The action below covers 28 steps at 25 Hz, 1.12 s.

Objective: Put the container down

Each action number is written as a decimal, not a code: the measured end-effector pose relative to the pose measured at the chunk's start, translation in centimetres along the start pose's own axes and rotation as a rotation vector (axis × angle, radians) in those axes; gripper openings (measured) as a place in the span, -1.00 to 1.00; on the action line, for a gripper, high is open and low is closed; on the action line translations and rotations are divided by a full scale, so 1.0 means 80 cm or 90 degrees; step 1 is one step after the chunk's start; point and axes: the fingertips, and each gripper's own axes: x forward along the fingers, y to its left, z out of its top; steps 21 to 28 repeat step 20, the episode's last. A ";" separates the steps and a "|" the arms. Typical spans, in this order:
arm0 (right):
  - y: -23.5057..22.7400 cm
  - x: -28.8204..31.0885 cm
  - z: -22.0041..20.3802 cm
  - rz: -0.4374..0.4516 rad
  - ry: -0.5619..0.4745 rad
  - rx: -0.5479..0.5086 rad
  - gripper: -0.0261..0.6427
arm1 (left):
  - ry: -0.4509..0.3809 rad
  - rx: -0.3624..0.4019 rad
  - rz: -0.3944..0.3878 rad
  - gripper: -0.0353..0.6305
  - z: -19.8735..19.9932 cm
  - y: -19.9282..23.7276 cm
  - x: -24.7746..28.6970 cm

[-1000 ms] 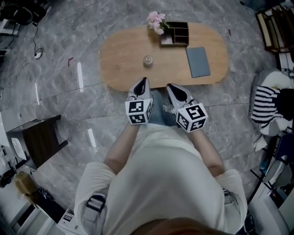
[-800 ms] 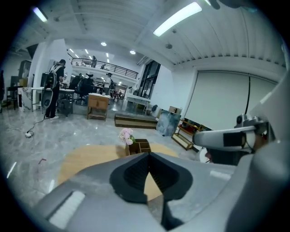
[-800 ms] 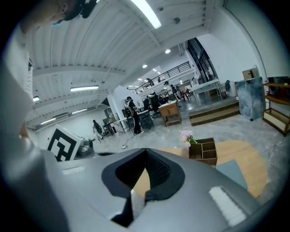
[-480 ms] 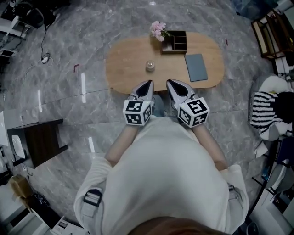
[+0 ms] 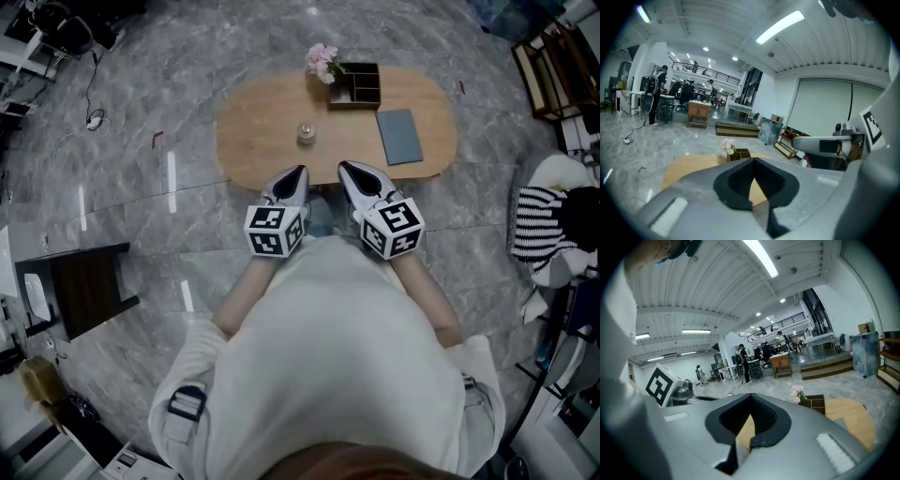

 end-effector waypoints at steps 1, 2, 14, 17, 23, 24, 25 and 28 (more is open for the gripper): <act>0.000 0.000 0.000 -0.002 -0.001 0.000 -0.92 | 0.000 0.001 -0.001 -0.89 0.000 0.000 -0.001; -0.001 0.000 0.000 -0.005 -0.001 0.000 -0.92 | 0.001 0.001 -0.001 -0.89 0.000 0.000 -0.002; 0.000 -0.002 -0.002 -0.014 -0.002 -0.015 -0.92 | -0.008 -0.008 -0.007 -0.89 -0.001 -0.001 -0.005; -0.001 -0.004 -0.002 -0.017 -0.001 -0.019 -0.92 | -0.006 -0.005 -0.012 -0.89 -0.001 -0.006 -0.002; 0.000 -0.007 -0.005 -0.022 0.001 -0.018 -0.93 | 0.000 -0.003 -0.015 -0.89 -0.005 -0.008 -0.002; 0.000 -0.007 -0.005 -0.022 0.001 -0.018 -0.93 | 0.000 -0.003 -0.015 -0.89 -0.005 -0.008 -0.002; 0.000 -0.007 -0.005 -0.022 0.001 -0.018 -0.93 | 0.000 -0.003 -0.015 -0.89 -0.005 -0.008 -0.002; 0.000 -0.007 -0.005 -0.022 0.001 -0.018 -0.93 | 0.000 -0.003 -0.015 -0.89 -0.005 -0.008 -0.002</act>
